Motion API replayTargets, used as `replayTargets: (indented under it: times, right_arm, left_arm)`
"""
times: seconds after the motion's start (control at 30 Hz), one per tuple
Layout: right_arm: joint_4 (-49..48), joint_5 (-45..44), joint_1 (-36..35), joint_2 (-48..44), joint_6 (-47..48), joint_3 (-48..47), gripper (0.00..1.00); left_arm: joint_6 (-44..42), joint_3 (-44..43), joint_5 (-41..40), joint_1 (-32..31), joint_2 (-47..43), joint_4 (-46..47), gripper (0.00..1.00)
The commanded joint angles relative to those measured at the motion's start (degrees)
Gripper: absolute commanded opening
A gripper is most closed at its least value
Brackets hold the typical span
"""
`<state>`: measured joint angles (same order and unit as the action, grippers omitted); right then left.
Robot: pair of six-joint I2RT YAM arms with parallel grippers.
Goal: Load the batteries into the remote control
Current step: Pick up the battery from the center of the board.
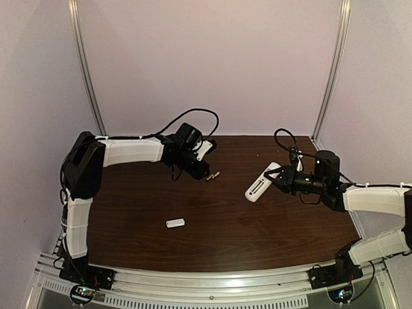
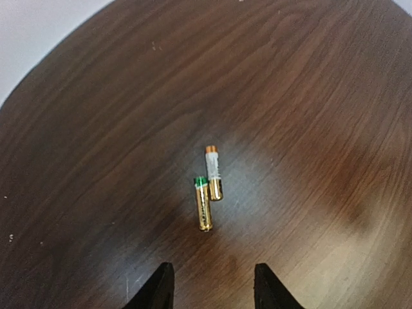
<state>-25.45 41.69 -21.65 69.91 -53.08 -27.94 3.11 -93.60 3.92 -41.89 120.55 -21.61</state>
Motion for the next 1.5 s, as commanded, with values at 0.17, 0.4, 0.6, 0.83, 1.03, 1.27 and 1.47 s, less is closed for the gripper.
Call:
replayTargets:
  times: [0.17, 0.4, 0.6, 0.83, 1.03, 1.27, 1.47]
  right_arm:
    - [-1.6, 2.7, 1.4, 0.5, 0.6, 1.0, 0.0]
    - [-2.4, 3.4, 1.9, 0.6, 0.3, 1.3, 0.0]
    - [-3.3, 3.8, 2.0, 1.3, -0.2, 1.5, 0.0]
    - [-4.0, 4.4, 2.2, 2.0, -0.6, 1.7, 0.0]
    - [-4.0, 4.5, 2.4, 1.9, -0.8, 1.8, 0.0]
    - [-4.7, 4.6, 2.5, 1.9, -1.2, 1.8, 0.0]
    - [-6.1, 5.4, 2.5, 2.2, -1.4, 2.0, 0.0]
  left_arm:
    - [-4.3, -8.7, 0.8, -0.1, 8.3, -5.1, 0.4]
    - [-5.4, -11.8, 0.3, -0.1, 12.1, -5.1, 0.37]
    - [-6.4, -15.5, 0.1, -0.1, 15.1, -6.1, 0.33]
    - [-7.3, -15.8, -1.0, -0.1, 17.4, -6.7, 0.28]
    - [-7.1, -14.6, -2.4, 0.3, 18.0, -7.6, 0.17]
    - [-4.5, -7.6, -5.3, 1.0, 12.7, -8.5, 0.0]
    - [-4.2, 5.1, -4.5, 1.0, 2.6, -9.1, 0.0]
